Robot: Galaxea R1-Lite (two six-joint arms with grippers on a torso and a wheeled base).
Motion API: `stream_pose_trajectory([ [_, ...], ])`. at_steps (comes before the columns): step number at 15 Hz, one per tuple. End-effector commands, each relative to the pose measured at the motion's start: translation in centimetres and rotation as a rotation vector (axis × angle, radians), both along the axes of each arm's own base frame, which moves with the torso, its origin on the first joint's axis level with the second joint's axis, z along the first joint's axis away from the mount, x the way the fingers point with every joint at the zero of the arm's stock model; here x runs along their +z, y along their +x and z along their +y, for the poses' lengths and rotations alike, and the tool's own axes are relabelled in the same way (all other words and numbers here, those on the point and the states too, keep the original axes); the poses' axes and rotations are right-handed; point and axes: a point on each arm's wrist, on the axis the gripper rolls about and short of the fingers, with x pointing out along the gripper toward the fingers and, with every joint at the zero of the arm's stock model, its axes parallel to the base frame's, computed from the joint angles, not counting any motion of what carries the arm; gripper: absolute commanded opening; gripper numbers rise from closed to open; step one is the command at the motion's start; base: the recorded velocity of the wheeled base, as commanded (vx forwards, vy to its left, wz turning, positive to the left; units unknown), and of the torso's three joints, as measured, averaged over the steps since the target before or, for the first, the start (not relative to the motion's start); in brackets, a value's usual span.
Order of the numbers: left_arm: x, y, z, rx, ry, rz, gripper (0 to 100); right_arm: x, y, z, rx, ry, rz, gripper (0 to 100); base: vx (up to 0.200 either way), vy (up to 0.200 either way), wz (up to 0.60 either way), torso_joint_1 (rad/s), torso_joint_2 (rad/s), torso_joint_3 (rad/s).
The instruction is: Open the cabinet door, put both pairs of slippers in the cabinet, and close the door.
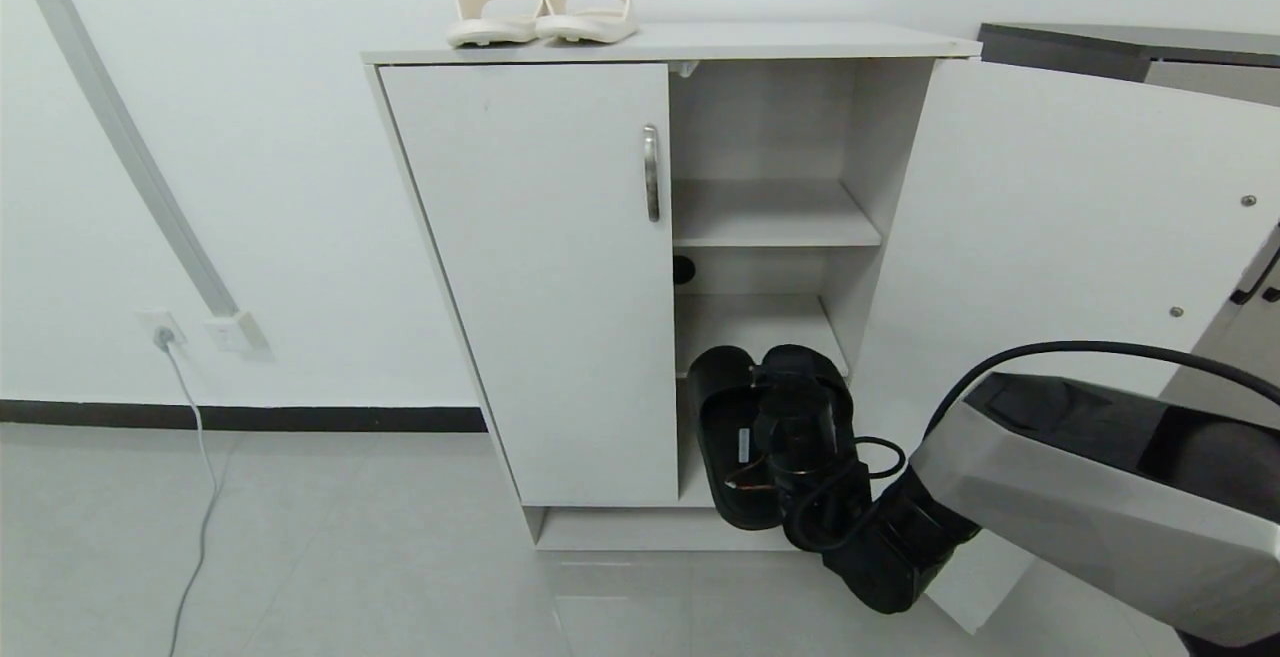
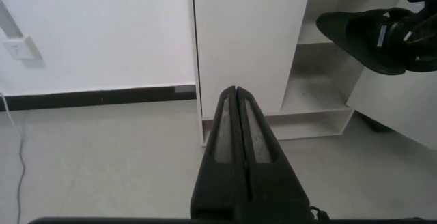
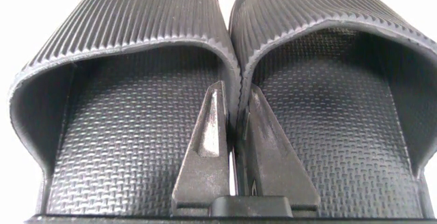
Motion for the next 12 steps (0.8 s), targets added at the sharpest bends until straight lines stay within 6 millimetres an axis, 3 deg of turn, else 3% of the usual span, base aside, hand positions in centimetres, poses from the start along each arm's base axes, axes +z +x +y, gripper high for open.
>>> stream_pose_trajectory([
  [1,0.0,0.0,0.0,0.0,0.0,0.001,0,-1.1,0.3,0.1,-0.003,-0.016,0.018,0,0.0,0.0,0.0,0.0,0.0,0.0],
  [12,0.0,0.0,0.0,0.0,-0.002,0.003,0,-2.2,0.5,-0.2,-0.011,-0.028,0.039,0,0.0,0.0,0.0,0.001,0.0,-0.023],
])
